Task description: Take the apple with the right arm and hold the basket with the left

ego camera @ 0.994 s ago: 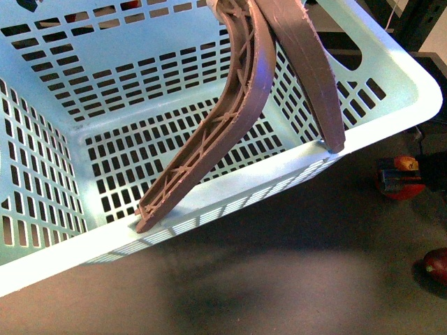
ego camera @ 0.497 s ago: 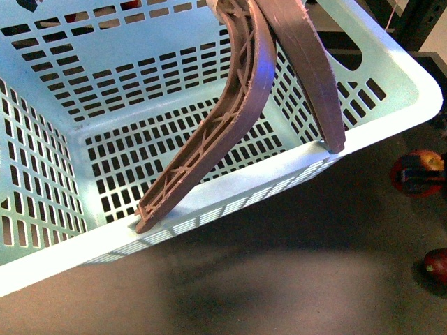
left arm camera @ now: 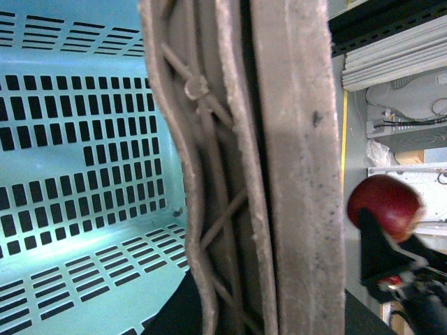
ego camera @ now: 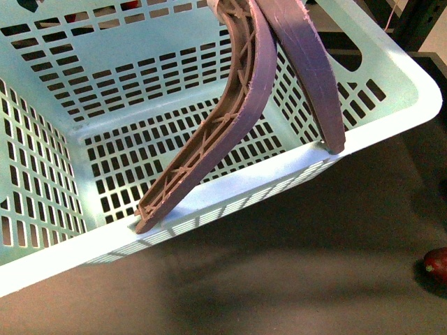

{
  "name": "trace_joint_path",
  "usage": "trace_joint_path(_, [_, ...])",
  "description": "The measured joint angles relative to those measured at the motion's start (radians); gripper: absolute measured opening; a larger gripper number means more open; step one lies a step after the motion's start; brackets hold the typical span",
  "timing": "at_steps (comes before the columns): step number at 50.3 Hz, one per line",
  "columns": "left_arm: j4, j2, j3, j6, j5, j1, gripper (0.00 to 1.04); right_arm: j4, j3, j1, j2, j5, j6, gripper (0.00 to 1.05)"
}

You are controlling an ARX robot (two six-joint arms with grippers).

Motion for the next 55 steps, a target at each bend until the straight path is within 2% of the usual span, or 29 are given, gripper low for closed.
trace_joint_path(2, [0.0,0.0,0.0,0.0,0.0,0.0,0.16,-0.005,0.0,0.018,-0.032,0.003,0.006,0.76])
trace_joint_path(11, [0.0,0.0,0.0,0.0,-0.001,0.0,0.16,-0.04,0.026,0.224,-0.196,0.021,0.125,0.76])
trace_joint_path(22, [0.0,0.0,0.0,0.0,0.0,0.0,0.16,-0.005,0.014,0.447,-0.122,0.066,0.17,0.76])
trace_joint_path(27, [0.0,0.0,0.0,0.0,0.0,0.0,0.16,0.016,0.002,0.515,-0.064,0.084,0.18,0.76])
trace_joint_path(40, [0.0,0.0,0.0,0.0,-0.001,0.0,0.16,0.05,-0.007,0.542,0.012,0.115,0.21,0.77])
trace_joint_path(48, [0.0,0.0,0.0,0.0,-0.001,0.0,0.16,0.053,-0.011,0.541,0.016,0.121,0.23,0.97])
trace_joint_path(55, [0.0,0.0,0.0,0.0,0.001,0.0,0.16,0.055,-0.011,0.53,0.007,0.137,0.234,0.96])
